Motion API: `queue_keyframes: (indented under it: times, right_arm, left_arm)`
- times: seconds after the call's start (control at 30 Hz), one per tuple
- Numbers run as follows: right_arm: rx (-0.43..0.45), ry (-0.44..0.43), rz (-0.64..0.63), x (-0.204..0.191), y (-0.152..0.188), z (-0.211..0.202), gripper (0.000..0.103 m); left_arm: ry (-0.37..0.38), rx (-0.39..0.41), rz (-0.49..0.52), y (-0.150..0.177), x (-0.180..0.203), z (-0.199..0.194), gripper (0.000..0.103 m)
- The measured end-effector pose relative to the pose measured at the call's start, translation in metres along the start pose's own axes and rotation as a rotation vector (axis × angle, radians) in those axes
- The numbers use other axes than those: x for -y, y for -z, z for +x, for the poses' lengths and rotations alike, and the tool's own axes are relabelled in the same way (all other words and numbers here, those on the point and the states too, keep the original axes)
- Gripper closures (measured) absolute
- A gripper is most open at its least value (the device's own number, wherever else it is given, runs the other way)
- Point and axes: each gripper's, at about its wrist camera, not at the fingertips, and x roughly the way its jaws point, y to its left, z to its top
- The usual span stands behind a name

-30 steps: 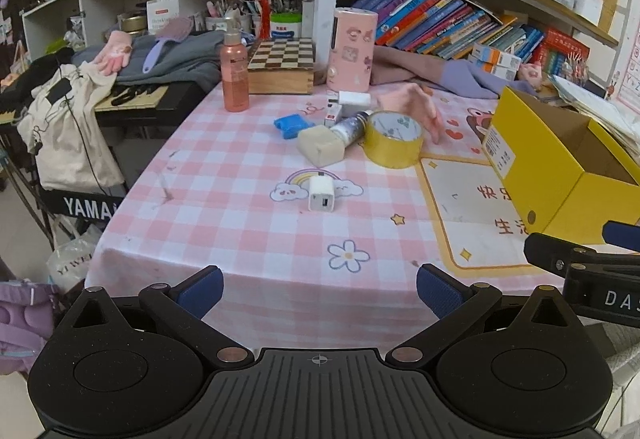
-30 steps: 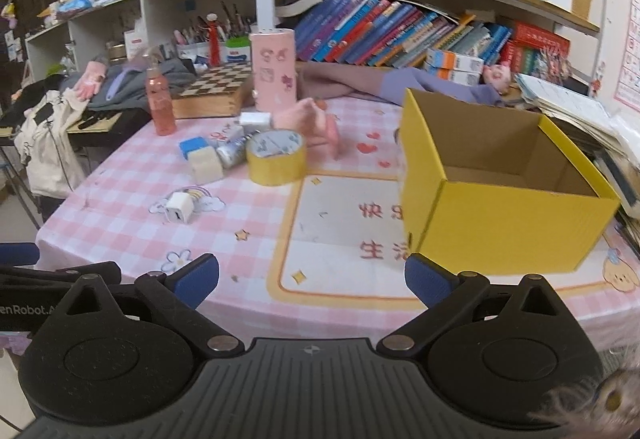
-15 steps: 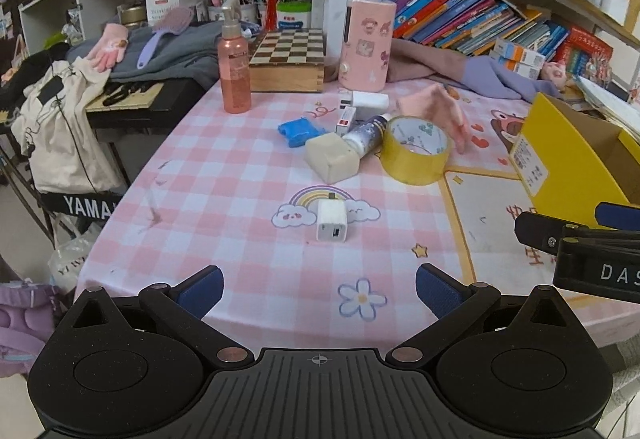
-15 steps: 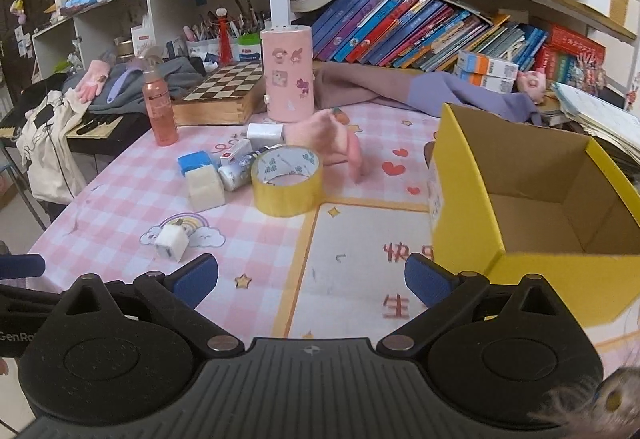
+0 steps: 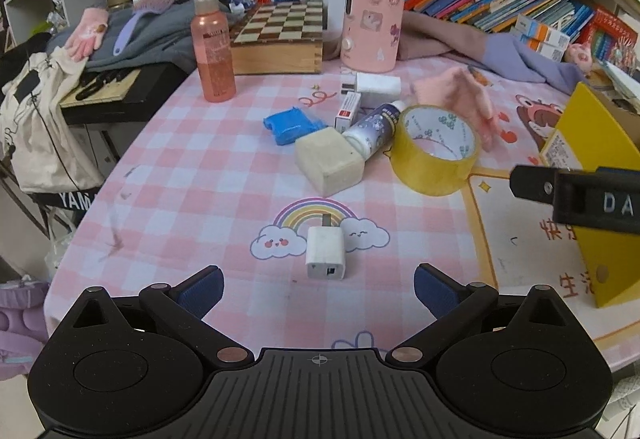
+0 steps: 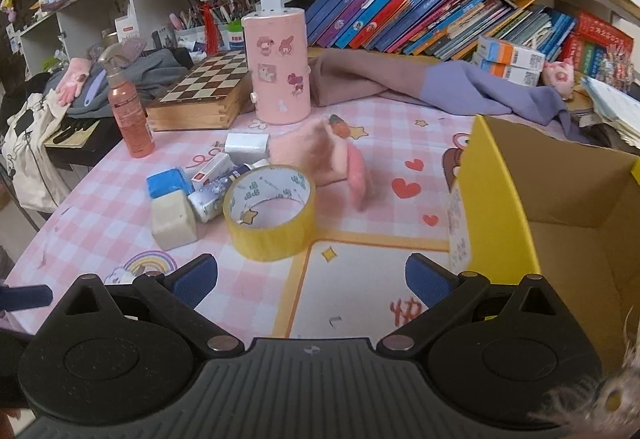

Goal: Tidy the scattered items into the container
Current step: 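Grasp the white USB charger with the left tool while the right tool grasps the yellow tape roll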

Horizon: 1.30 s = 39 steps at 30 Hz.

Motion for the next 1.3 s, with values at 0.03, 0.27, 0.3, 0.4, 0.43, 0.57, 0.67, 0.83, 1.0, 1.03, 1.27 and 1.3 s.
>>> queue_keyframes:
  times: [0.03,0.27,0.3,0.4,0.43,0.57,0.67,0.83,1.0,1.03,1.27,1.3]
  right_arm:
    - [-0.005,-0.004,-0.001,-0.001,-0.003,0.004,0.001]
    - [-0.038,-0.026,-0.015,-0.004,-0.018,0.032,0.0]
    - [-0.044,-0.027,-0.017,-0.004,-0.019,0.036,0.0]
    - [-0.063,-0.031,-0.022,-0.005,-0.025,0.048,0.0]
    - [-0.068,-0.031,-0.023,-0.006,-0.026,0.052,0.0]
    - [-0.096,-0.032,-0.029,-0.008,-0.031,0.067,0.0]
    - [-0.12,-0.037,-0.041,-0.012,-0.033,0.079,0.0]
    - [-0.141,-0.045,-0.058,-0.019,-0.037,0.093,0.0]
    - [-0.142,-0.025,-0.07,-0.026,-0.042,0.108,0.0]
    - [-0.142,-0.021,-0.072,-0.027,-0.043,0.111,0.0]
    - [-0.165,-0.012,-0.086,-0.028,-0.047,0.126,0.004]
    - [-0.169,-0.017,-0.086,-0.028,-0.047,0.127,0.007]
  left_arm:
    - [-0.002,-0.003,-0.001,-0.002,0.0,0.003,0.004]
    - [-0.016,-0.033,-0.008,-0.013,-0.004,0.024,0.014]
    - [-0.014,-0.038,-0.009,-0.014,-0.004,0.027,0.016]
    - [-0.007,-0.052,-0.008,-0.017,-0.005,0.035,0.022]
    - [-0.004,-0.057,-0.006,-0.018,-0.005,0.038,0.025]
    - [0.006,-0.076,0.002,-0.02,-0.005,0.047,0.033]
    - [0.008,-0.091,0.003,-0.021,-0.007,0.052,0.043]
    - [0.0,-0.09,0.03,-0.021,-0.006,0.054,0.051]
    - [0.015,-0.089,0.058,-0.022,-0.004,0.052,0.069]
    - [0.022,-0.091,0.063,-0.022,-0.003,0.052,0.073]
    - [0.049,-0.094,0.064,-0.022,-0.003,0.052,0.079]
    - [0.052,-0.094,0.058,-0.023,-0.003,0.052,0.079]
